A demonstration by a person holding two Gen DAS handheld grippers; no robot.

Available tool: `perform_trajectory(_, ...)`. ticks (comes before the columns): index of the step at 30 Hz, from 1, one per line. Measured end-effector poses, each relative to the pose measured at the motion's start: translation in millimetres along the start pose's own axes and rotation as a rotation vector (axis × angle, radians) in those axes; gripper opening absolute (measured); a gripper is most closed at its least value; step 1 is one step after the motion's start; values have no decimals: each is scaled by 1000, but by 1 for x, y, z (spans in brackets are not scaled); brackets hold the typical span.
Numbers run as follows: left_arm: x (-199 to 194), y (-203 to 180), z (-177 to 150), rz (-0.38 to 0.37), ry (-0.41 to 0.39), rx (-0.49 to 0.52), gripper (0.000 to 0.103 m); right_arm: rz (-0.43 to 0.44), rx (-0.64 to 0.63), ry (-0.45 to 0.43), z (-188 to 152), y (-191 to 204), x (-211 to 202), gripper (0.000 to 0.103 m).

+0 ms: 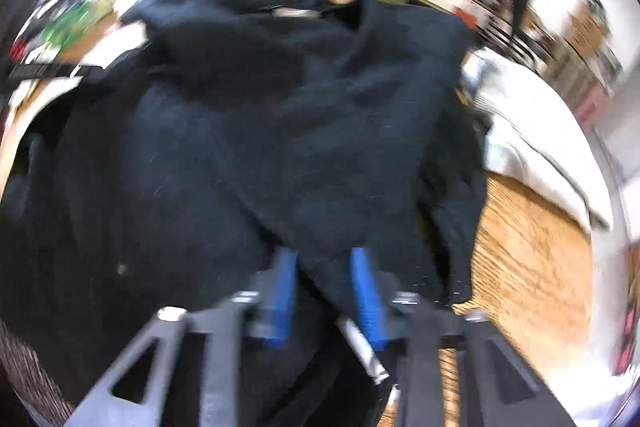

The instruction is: Fold clothes

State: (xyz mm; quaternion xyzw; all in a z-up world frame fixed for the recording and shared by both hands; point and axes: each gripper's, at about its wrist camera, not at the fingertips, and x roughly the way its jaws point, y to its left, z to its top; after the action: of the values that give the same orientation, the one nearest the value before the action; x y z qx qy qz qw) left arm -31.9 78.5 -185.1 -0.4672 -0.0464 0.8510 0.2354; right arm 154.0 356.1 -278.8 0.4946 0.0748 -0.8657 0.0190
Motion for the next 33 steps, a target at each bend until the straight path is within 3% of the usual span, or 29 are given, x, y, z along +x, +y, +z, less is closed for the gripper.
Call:
perform_trajectory(2,-4,0,3,-32,-15,-29,45,19,28,-23,6,1,-8,8)
perform_trajectory(3,-5,1,4,-39,-24,-48,63,33,22,-50,11,4,-20,7)
perform_trajectory(4,-7,2,5,-43,-34,-63,69,42,19,-71,14,5,-31,7)
perform_trajectory(8,-7,4,7,-22,-44,-84,70,163,30,-193,39,7,-91,6)
perform_trajectory(11,0,-2,7,69,-40,-24,70,217,36,-294,53,0,-134,5)
perform_trajectory(14,5,-5,3,160,-52,45,70,81,76,-362,76,-26,-144,5)
perform_trajectory(15,5,-2,3,151,-58,46,70,14,103,-359,81,-39,-139,5)
perform_trajectory(18,2,11,3,99,-61,-15,70,-86,202,-202,90,-79,-88,8)
perform_trajectory(19,-1,15,4,90,-66,-29,70,-115,216,-144,91,-86,-69,12)
perform_trajectory(20,-2,17,5,86,-68,-34,70,-153,226,-79,87,-90,-48,26)
perform_trajectory(23,-3,22,7,89,-62,-39,70,-88,239,-41,78,-83,-27,33)
perform_trajectory(26,6,14,3,138,-49,11,70,46,158,-82,86,-44,-23,42)
perform_trajectory(30,12,0,-10,226,-50,142,70,234,-49,-131,107,36,-18,47)
perform_trajectory(33,11,-5,-21,274,-51,244,70,227,-230,-178,110,95,-8,51)
